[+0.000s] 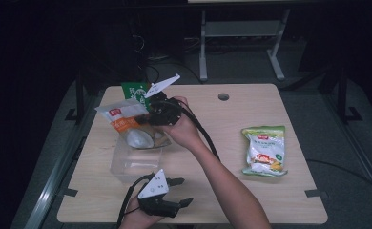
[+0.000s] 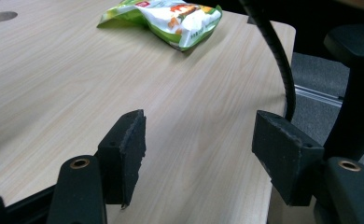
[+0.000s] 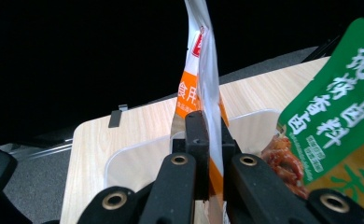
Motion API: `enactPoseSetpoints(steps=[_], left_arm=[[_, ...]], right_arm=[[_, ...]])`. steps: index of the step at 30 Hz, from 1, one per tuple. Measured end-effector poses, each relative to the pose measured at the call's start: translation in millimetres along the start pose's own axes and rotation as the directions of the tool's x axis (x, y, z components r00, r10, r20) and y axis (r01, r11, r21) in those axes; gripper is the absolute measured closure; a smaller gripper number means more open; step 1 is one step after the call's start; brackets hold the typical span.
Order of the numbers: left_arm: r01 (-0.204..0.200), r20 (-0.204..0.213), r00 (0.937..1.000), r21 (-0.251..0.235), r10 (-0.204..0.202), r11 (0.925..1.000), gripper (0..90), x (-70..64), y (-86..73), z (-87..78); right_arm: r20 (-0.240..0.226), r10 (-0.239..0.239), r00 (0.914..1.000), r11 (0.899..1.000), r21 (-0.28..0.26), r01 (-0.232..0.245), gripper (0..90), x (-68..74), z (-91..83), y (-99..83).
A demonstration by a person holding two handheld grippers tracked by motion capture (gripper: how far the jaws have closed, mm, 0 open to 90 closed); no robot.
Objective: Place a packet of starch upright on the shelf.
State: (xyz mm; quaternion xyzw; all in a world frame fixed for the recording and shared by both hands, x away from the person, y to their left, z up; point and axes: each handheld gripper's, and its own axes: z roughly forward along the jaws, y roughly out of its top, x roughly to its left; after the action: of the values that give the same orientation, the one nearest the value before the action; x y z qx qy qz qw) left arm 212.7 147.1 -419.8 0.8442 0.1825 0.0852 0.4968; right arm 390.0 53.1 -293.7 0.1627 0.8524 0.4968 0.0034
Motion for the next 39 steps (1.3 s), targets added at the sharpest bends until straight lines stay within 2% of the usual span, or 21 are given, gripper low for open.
enactPoseSetpoints(steps=[8, 14, 16, 22, 23, 29, 31, 32, 34, 36, 37, 38, 39], left_arm=[[-0.008, -0.008, 0.9999, -0.007, 0.008, 0.9999, 34.6, -0.2, 0.5, -0.4], [-0.011, -0.009, 0.9999, -0.003, 0.011, 0.9999, 34.6, 0.1, 0.4, -1.7], [-0.007, -0.01, 0.9999, -0.005, 0.007, 1.0, 34.6, -0.3, 0.4, -2.1], [-0.008, -0.01, 0.9999, -0.007, 0.008, 0.9999, 34.6, 0.1, 0.5, -2.4], [0.0, -0.009, 1.0, -0.013, 0.0, 0.9999, 34.6, -0.3, 0.3, -2.0], [-0.013, -0.007, 0.9999, 0.003, 0.013, 0.9999, 34.6, 0.7, 0.3, -2.8], [-0.01, -0.007, 0.9999, -0.005, 0.01, 0.9999, 34.7, -0.5, 0.3, -2.0], [-0.009, -0.006, 0.9999, -0.006, 0.008, 0.9999, 34.7, -1.1, 0.3, -1.7], [-0.011, -0.006, 0.9999, -0.005, 0.011, 0.9999, 34.6, -1.5, 0.3, -1.3], [-0.013, -0.003, 0.9999, 0.001, 0.013, 0.9999, 34.6, -1.8, 0.4, -0.9], [-0.013, -0.003, 0.9999, 0.001, 0.013, 0.9999, 34.7, -1.8, 0.4, -0.9], [-0.015, -0.003, 0.9999, 0.002, 0.015, 0.9999, 34.7, -1.9, 0.5, -0.7], [-0.016, -0.003, 0.9999, 0.002, 0.016, 0.9999, 34.6, -2.3, 0.4, 0.0]], right_arm=[[-0.02, 0.023, 0.9995, 0.999, 0.029, -0.023, 90.0, -6.6, 35.2, -4.2], [-0.036, 0.053, 0.998, 0.998, 0.024, -0.052, 90.0, -8.1, 51.2, -8.5], [-0.037, 0.049, 0.9982, 0.999, 0.025, -0.048, 90.0, -8.8, 55.1, -10.6], [-0.039, 0.072, 0.9967, 0.997, 0.006, -0.072, 90.0, -9.3, 67.0, -23.8], [-0.042, 0.08, 0.9959, 0.997, 0.001, -0.08, 90.0, -9.9, 68.2, -26.7], [-0.049, 0.113, 0.9924, 0.993, -0.03, -0.115, 89.8, -12.9, 69.3, -40.8], [-0.071, 0.113, 0.991, 0.993, -0.03, -0.115, 87.1, -13.7, 68.8, -41.6], [-0.068, 0.11, 0.9916, 0.993, -0.031, -0.113, 85.0, -13.3, 67.2, -41.5], [-0.041, 0.097, 0.9944, 0.995, -0.014, -0.098, 83.4, -12.0, 63.8, -40.1], [-0.029, 0.093, 0.9952, 0.995, 0.022, -0.092, 81.5, -12.4, 60.5, -40.4], [-0.029, 0.093, 0.9952, 0.995, 0.022, -0.092, 81.5, -12.4, 60.5, -40.4], [-0.004, 0.062, 0.9981, 0.996, 0.066, -0.061, 82.4, -12.9, 58.8, -42.6], [0.009, 0.049, 0.9988, 0.995, 0.089, -0.05, 84.7, -12.5, 57.8, -43.9]])
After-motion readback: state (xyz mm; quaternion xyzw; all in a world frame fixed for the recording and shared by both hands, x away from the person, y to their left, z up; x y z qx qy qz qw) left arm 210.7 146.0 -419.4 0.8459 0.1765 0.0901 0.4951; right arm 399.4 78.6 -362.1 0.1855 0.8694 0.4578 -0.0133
